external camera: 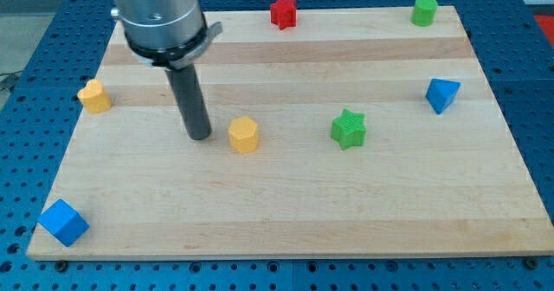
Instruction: Move the yellow hexagon towards bottom right side of the board
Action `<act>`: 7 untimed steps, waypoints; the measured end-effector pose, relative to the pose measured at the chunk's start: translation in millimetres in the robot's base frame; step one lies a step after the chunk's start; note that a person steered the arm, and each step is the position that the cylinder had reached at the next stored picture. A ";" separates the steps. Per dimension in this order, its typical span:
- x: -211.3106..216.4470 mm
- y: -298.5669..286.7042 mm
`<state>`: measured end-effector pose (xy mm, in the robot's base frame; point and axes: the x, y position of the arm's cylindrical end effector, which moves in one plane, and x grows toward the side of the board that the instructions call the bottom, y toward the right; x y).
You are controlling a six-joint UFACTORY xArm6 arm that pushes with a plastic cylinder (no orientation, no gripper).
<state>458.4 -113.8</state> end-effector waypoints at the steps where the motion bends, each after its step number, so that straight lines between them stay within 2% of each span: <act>1: 0.0 25.8; 7: 25.3 139.5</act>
<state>483.7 25.7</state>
